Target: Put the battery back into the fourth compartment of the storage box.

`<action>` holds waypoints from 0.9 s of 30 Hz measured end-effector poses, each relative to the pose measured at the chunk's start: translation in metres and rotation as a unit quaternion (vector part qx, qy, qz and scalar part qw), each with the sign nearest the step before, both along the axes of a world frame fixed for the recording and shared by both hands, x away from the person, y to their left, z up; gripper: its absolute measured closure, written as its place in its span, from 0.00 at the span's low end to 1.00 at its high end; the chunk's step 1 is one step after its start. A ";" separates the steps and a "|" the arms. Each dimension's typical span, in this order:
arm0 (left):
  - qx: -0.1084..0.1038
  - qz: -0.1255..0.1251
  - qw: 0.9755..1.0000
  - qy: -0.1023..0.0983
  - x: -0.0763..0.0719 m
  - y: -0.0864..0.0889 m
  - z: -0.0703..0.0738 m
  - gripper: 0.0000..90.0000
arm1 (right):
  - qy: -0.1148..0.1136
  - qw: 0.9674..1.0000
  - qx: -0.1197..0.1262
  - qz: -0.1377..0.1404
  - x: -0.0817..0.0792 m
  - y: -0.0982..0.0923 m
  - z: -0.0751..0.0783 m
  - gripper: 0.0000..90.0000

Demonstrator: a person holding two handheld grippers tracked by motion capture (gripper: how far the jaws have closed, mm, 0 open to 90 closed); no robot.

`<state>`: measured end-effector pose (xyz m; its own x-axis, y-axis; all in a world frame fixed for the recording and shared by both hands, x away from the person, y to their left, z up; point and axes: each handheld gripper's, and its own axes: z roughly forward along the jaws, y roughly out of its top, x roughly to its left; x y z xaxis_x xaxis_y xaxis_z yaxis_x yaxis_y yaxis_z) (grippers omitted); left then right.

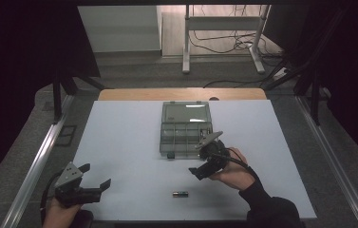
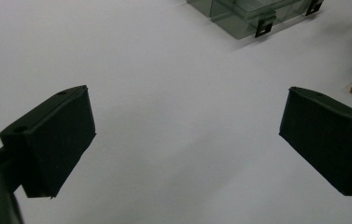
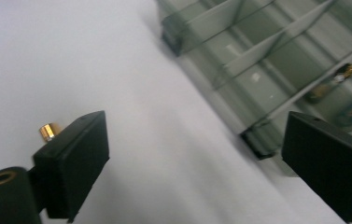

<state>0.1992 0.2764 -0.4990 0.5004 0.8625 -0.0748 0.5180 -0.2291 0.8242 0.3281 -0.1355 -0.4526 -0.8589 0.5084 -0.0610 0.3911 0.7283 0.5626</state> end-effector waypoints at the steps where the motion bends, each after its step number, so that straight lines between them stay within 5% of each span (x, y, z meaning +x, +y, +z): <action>1: 0.000 0.000 1.000 0.000 0.000 0.000 0.000 0.04 | 0.000 1.000 0.000 0.000 0.000 0.000 0.000 0.10; 16: 0.000 -0.001 1.000 0.000 0.000 0.000 0.000 0.04 | 0.042 0.996 -0.018 0.080 -0.035 0.027 -0.019 0.36; 27: 0.000 -0.001 1.000 0.001 0.000 0.000 0.000 0.04 | 0.062 0.986 -0.049 0.147 -0.051 0.043 -0.045 0.68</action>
<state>0.1992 0.2763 -0.4991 0.5018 0.8618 -0.0748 0.5185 -0.2305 0.8234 0.2776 -0.0920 -0.4972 -0.9722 0.2336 0.0164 0.2163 0.8689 0.4452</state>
